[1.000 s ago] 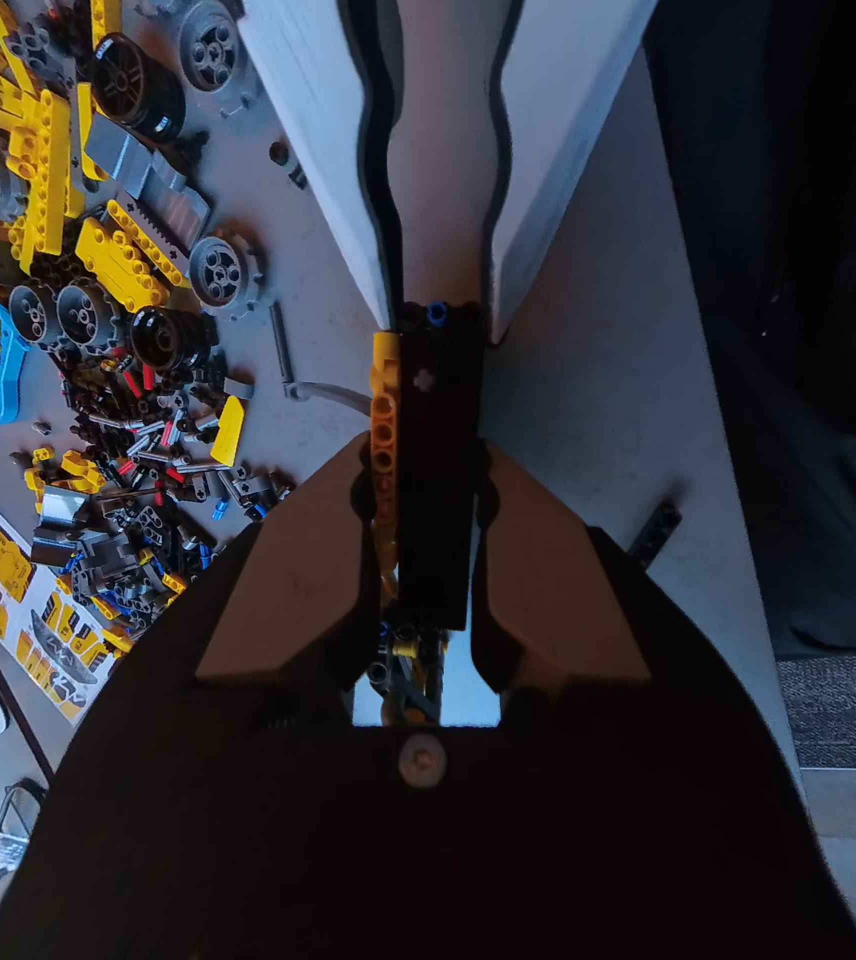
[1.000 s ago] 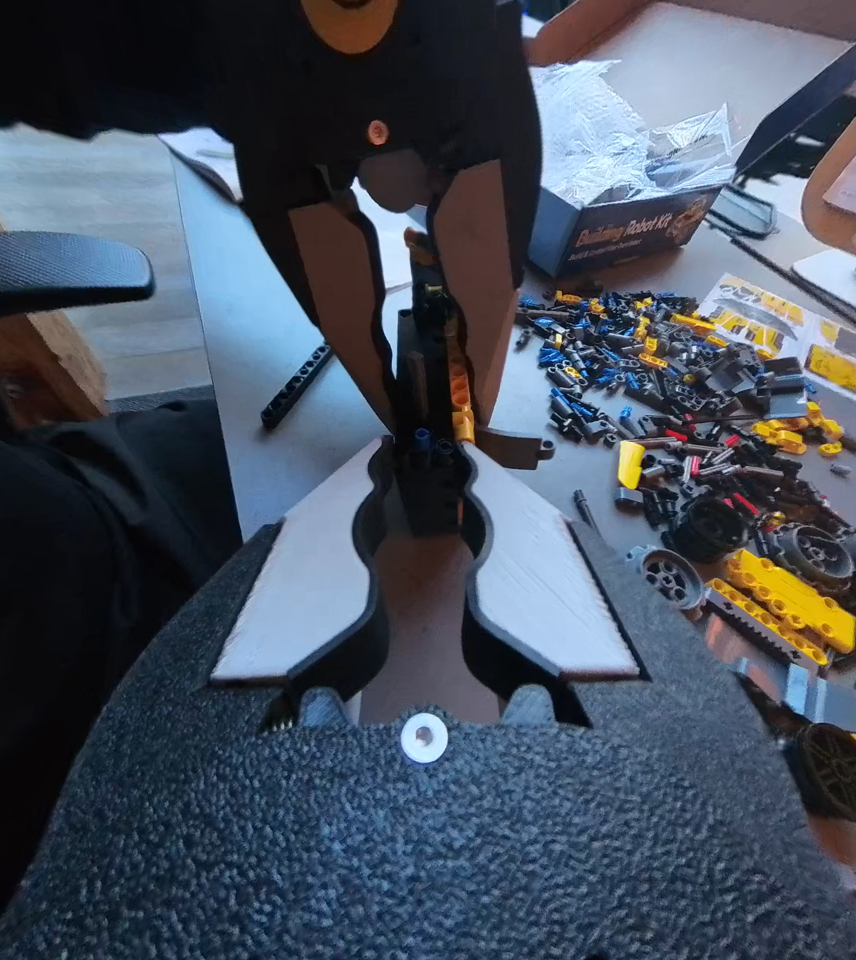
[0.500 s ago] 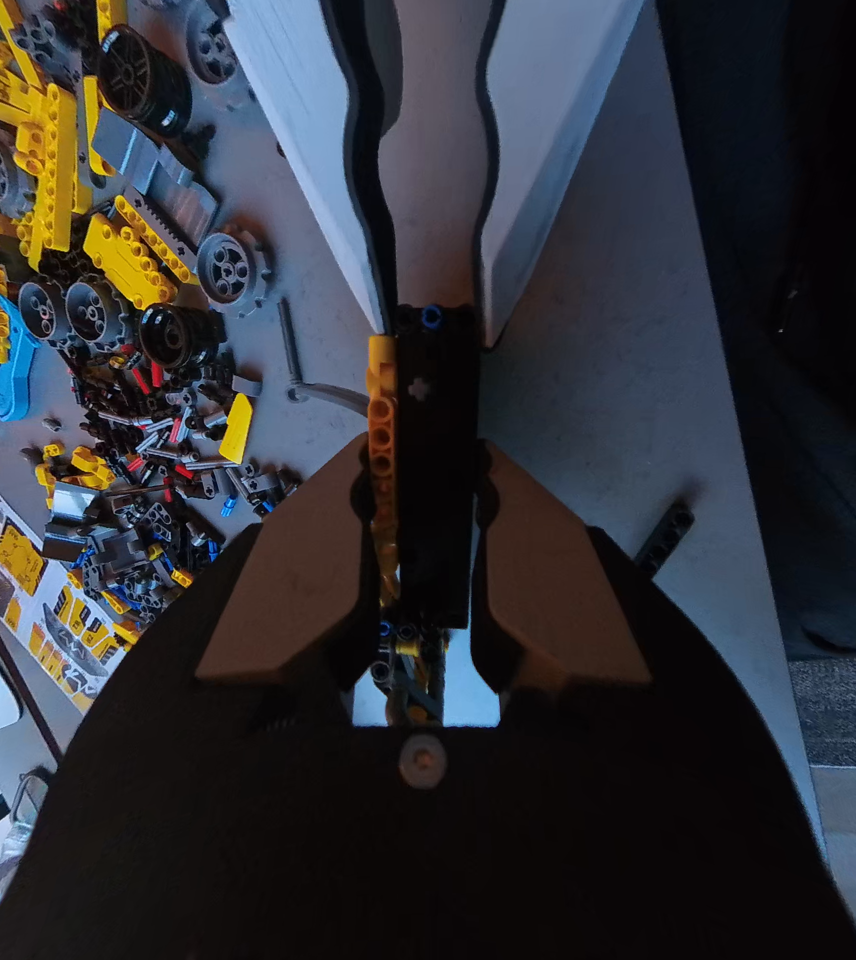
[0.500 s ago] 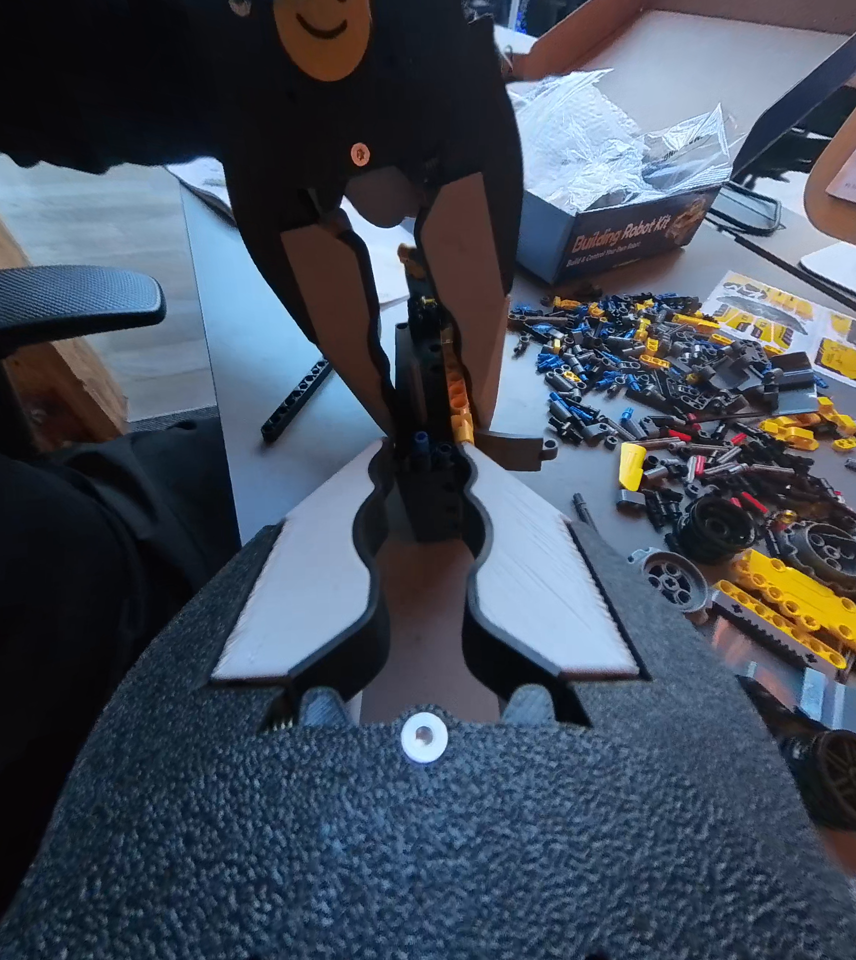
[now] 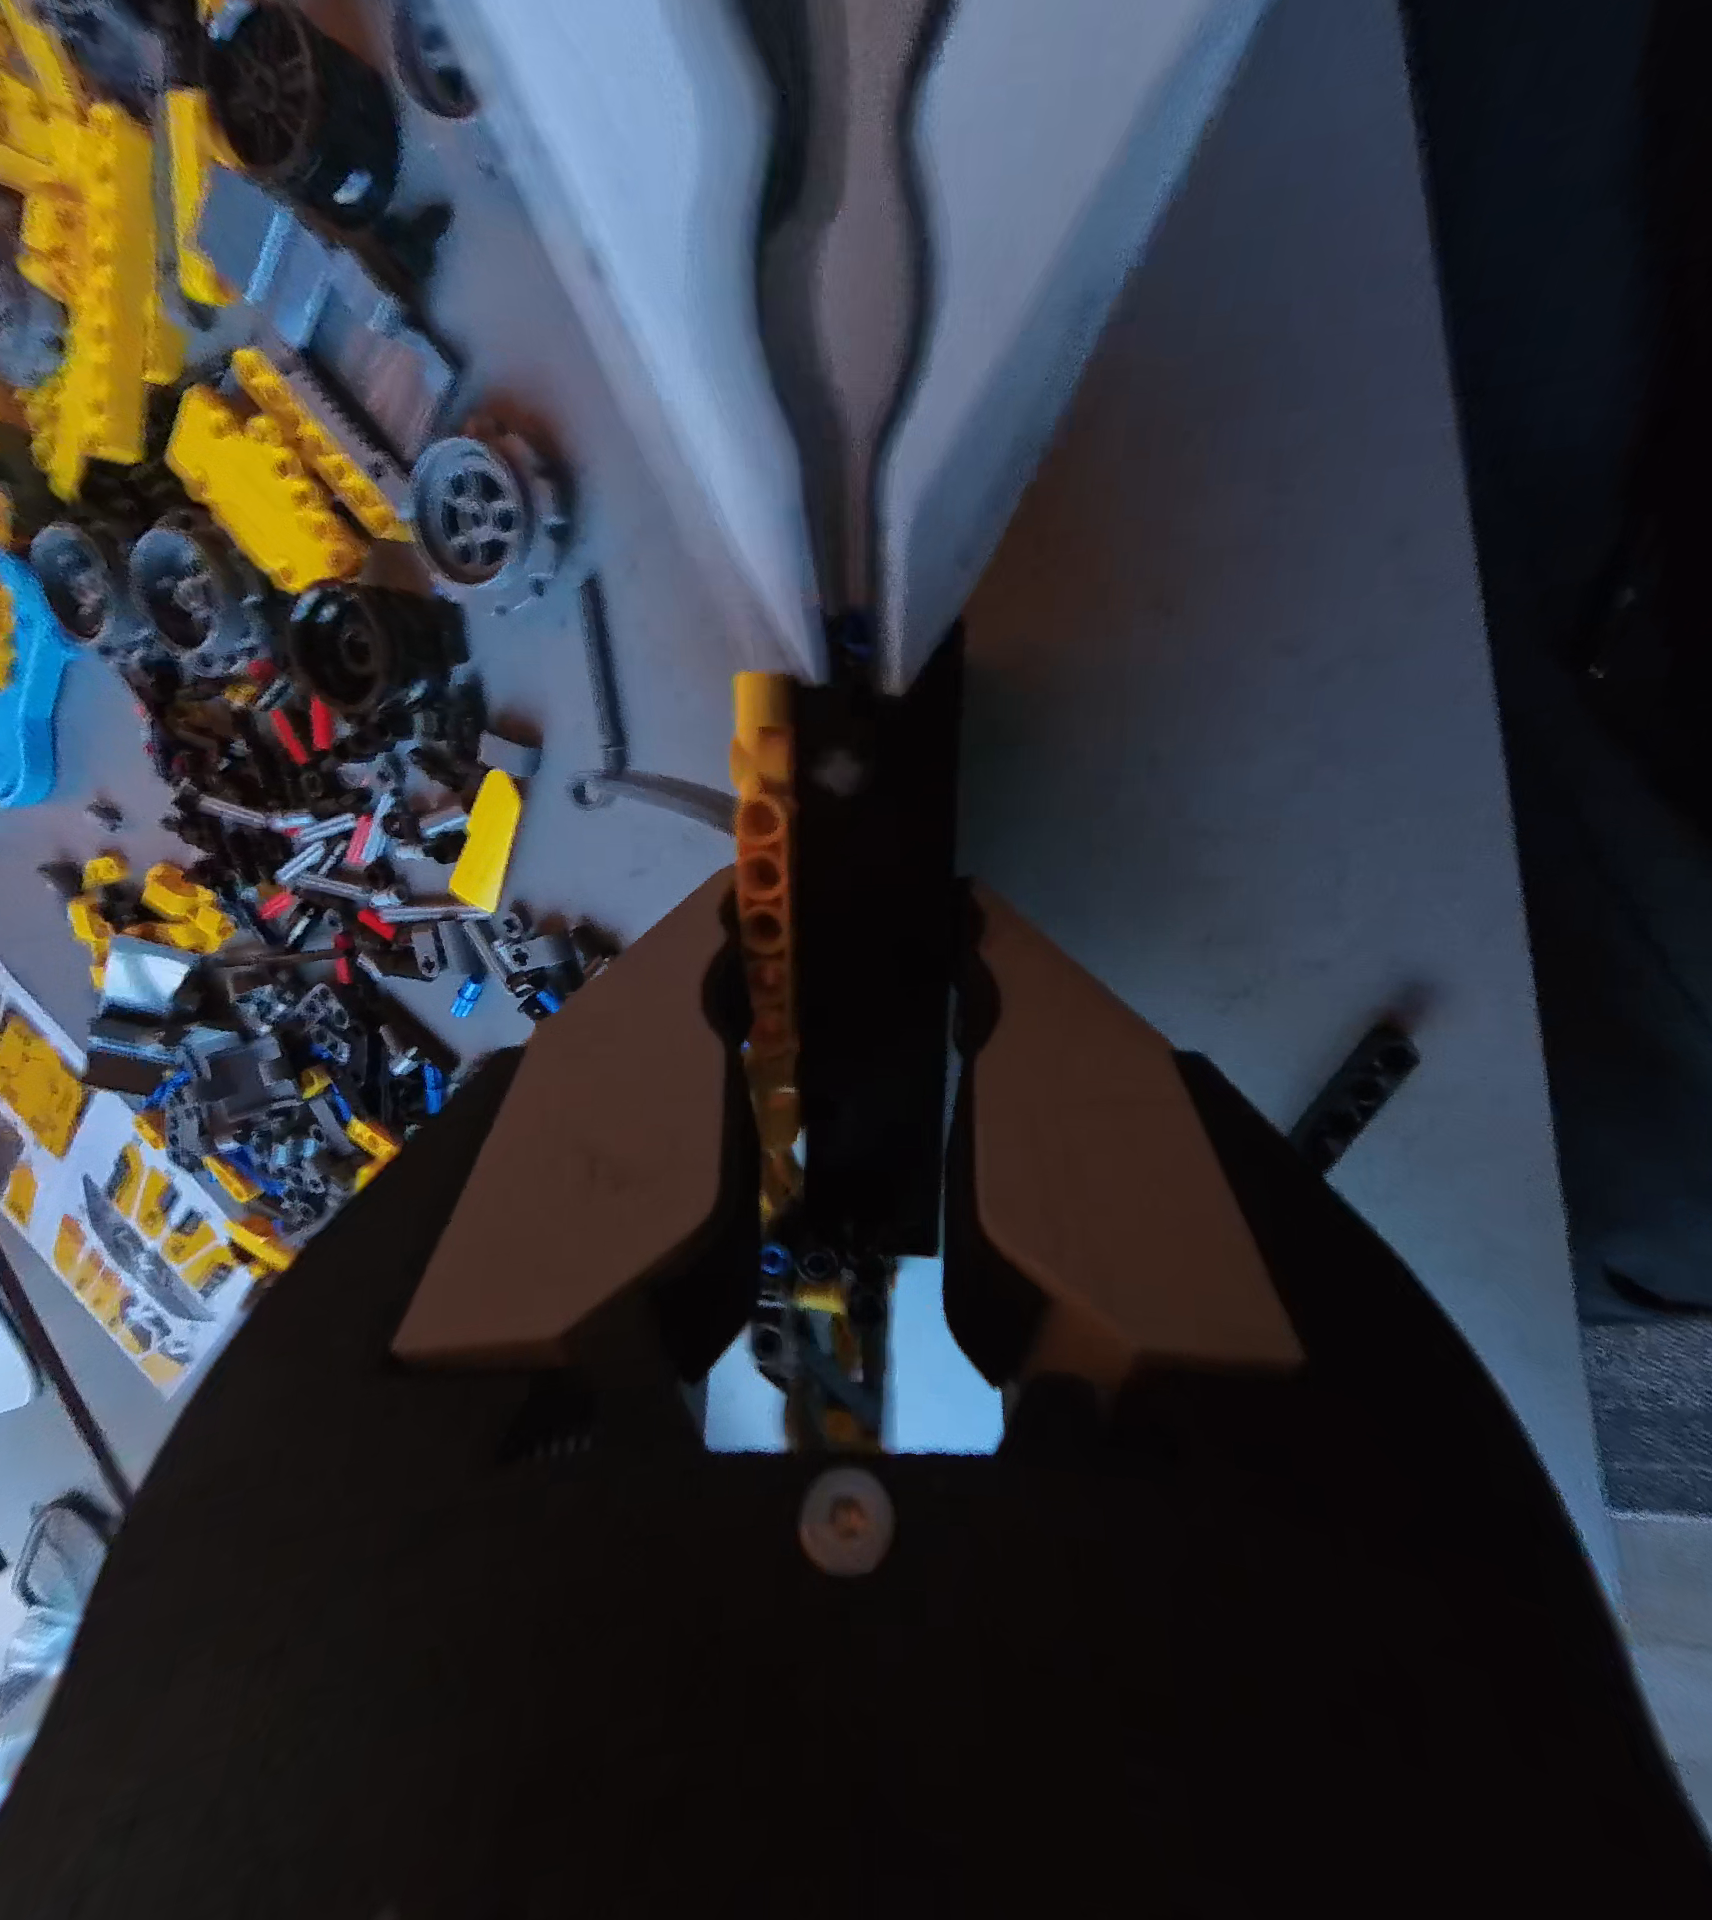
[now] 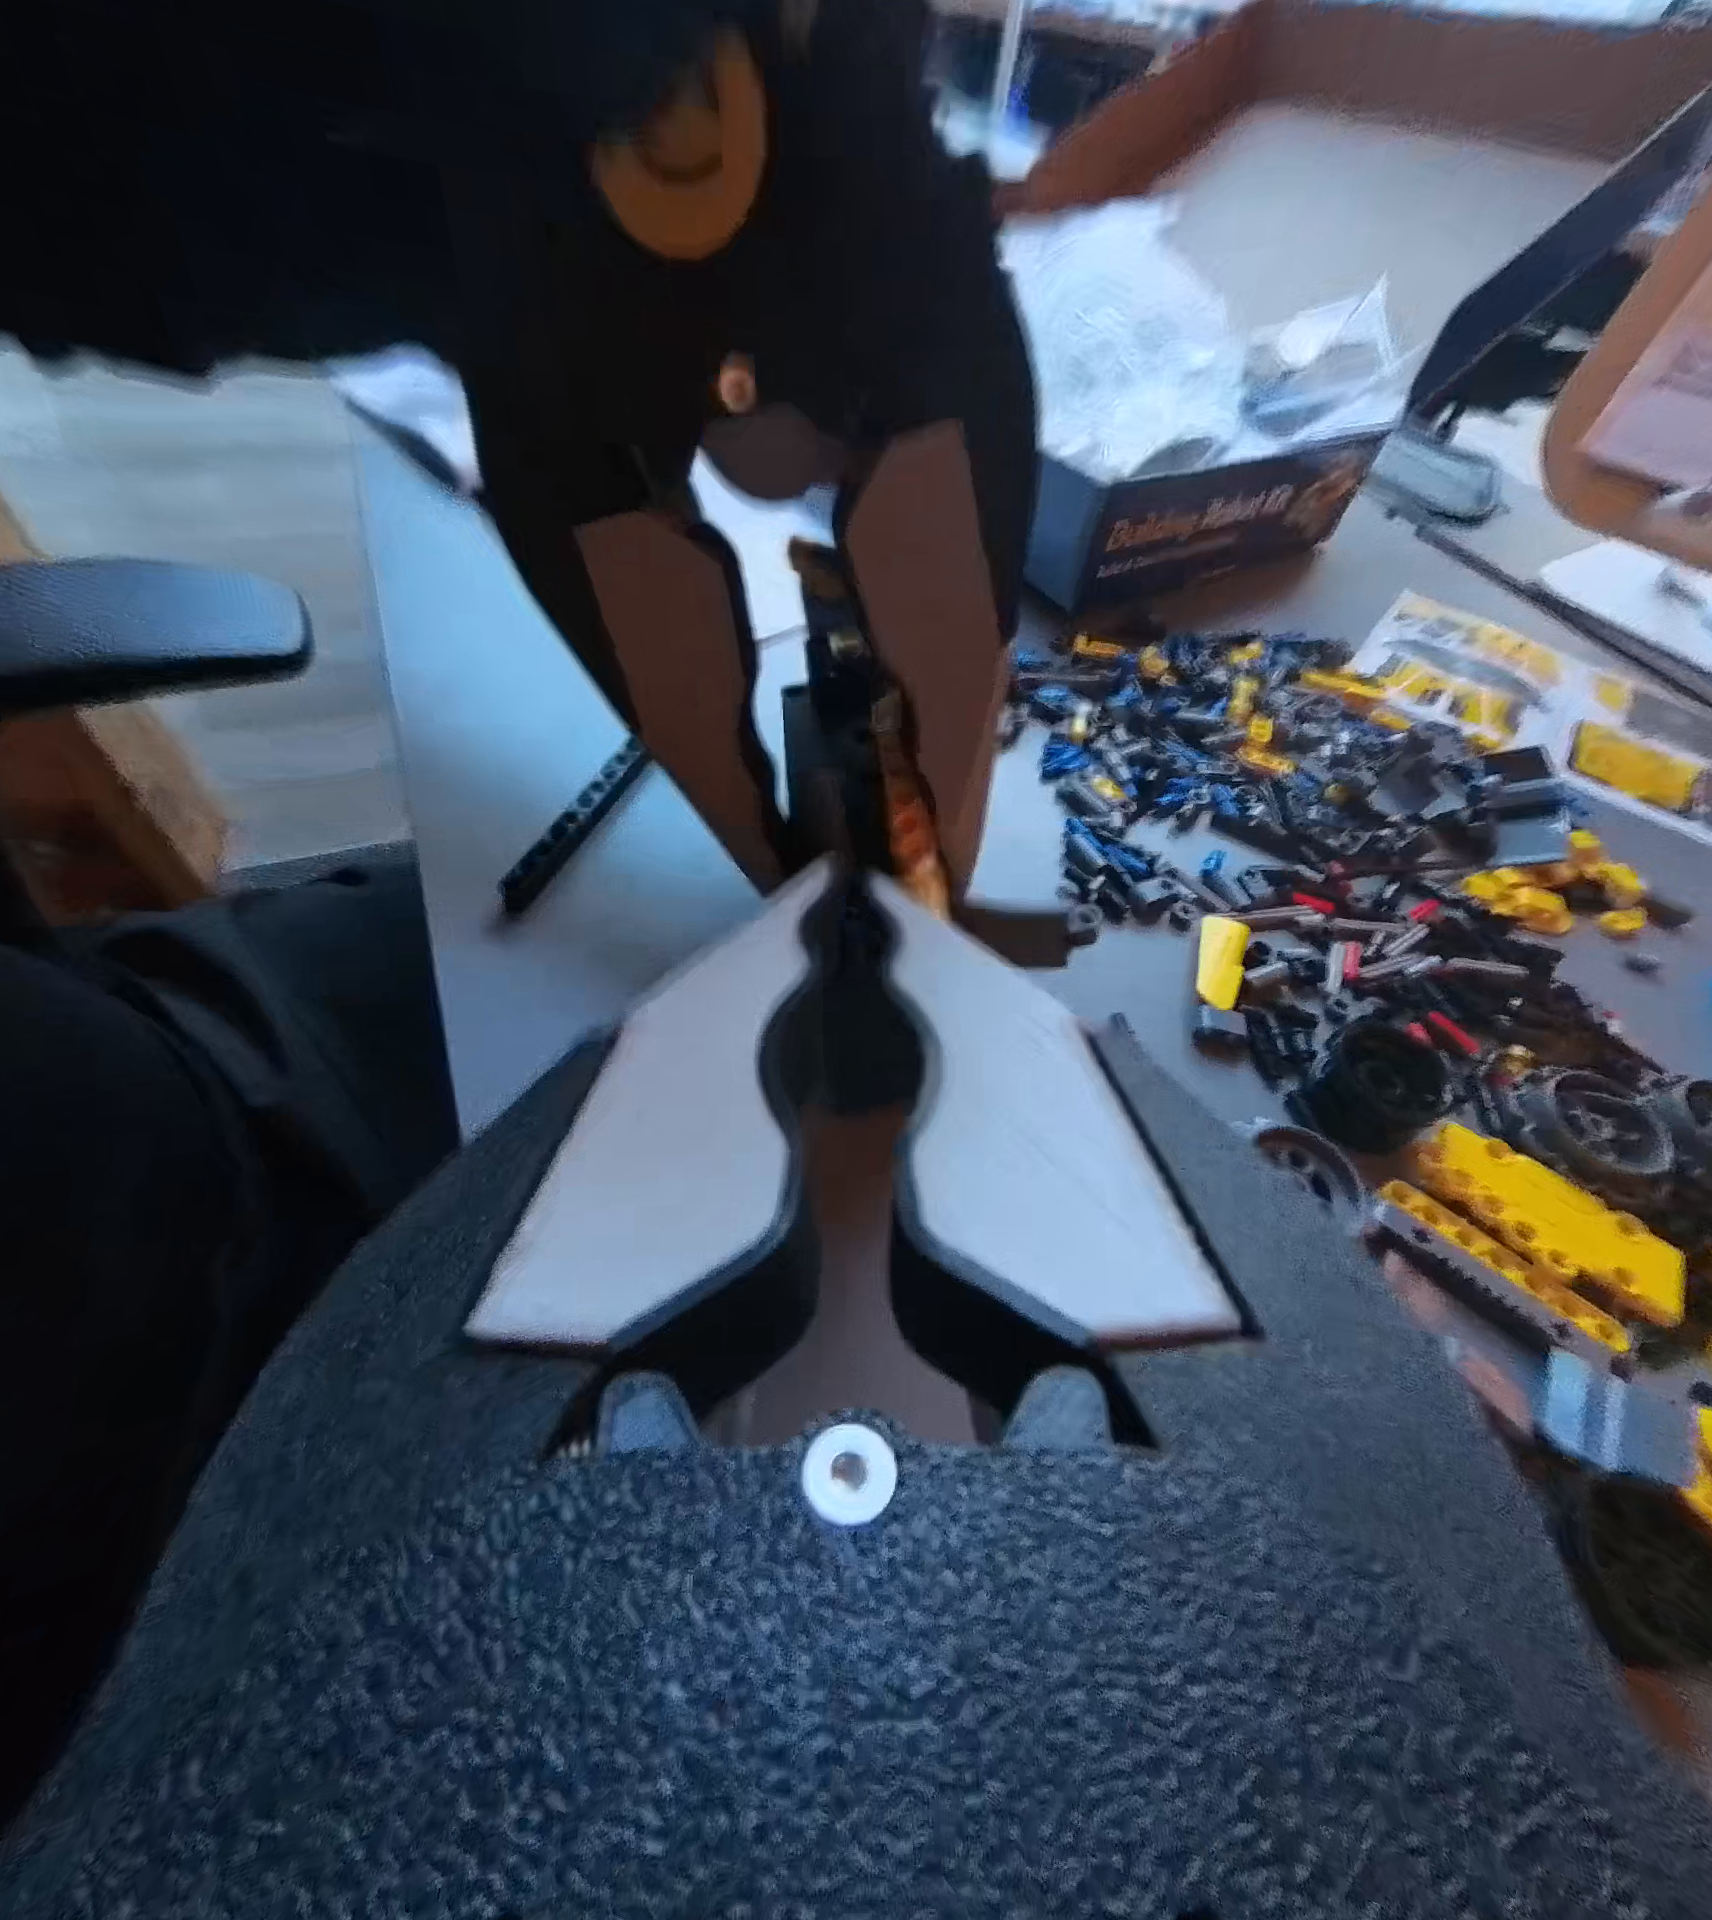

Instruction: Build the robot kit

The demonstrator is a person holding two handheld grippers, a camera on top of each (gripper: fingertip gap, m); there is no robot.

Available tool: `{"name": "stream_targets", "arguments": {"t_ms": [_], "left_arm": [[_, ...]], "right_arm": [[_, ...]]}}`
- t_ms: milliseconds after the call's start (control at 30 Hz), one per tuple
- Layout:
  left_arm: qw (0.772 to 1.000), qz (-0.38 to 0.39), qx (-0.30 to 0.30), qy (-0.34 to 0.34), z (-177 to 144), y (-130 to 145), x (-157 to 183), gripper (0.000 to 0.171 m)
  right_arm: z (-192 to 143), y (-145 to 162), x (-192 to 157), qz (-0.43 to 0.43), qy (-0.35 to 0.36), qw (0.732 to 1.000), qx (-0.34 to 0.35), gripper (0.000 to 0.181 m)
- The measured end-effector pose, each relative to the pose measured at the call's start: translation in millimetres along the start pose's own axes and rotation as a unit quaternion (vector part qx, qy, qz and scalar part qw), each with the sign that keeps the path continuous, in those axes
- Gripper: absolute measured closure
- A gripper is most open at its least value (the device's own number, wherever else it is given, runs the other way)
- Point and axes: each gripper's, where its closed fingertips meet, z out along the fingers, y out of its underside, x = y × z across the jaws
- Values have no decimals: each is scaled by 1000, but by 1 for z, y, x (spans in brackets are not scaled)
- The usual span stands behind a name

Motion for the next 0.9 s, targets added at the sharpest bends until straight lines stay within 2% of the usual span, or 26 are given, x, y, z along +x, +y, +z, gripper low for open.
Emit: {"name": "stream_targets", "arguments": {"t_ms": [33, 67, 133, 167, 200, 233, 300, 367, 500, 600, 667, 767, 900], "left_arm": [[1000, 9, -3, -3, 1, -1, 1, 138], [1000, 17, -6, -6, 1, -2, 2, 138], [1000, 10, -2, -1, 1, -4, 1, 138], [1000, 7, -1, 2, 1, -4, 0, 138], [1000, 5, -1, 4, 1, -4, 0, 138], [1000, 5, -2, 7, 1, -4, 0, 138], [999, -1, 4, 32, -1, -4, 1, 137], [997, -21, 15, 66, -2, -2, -2, 138], [995, -22, 15, 100, -2, -2, -4, 137], [993, -22, 20, 118, -2, -6, -2, 137], [992, -21, 24, 120, -2, -8, -2, 137], [992, -21, 28, 118, -2, -8, -2, 137], [993, -18, 22, 110, -1, -8, -1, 137]], "right_arm": [[-13, -33, -5, 19, -22, 996, 85, 181], [-23, -52, 0, 28, -27, 993, 108, 181], [-31, -52, 40, -23, 72, 996, 56, 181], [-36, -52, 52, -19, 86, 995, 50, 181], [-40, -54, 50, -5, 63, 996, 56, 181], [-43, -53, 48, -2, 50, 997, 55, 180], [-43, -42, 46, -26, 55, 998, 25, 162], [-39, -30, 38, -43, 47, 998, -1, 163], [-16, -4, 12, -31, -21, 997, -61, 163], [-2, 5, 14, -25, -17, 996, -79, 162], [5, 12, 14, -24, -21, 995, -95, 161], [9, 17, 14, -43, -30, 991, -122, 173], [11, 20, 12, -68, -71, 978, -183, 173]]}}
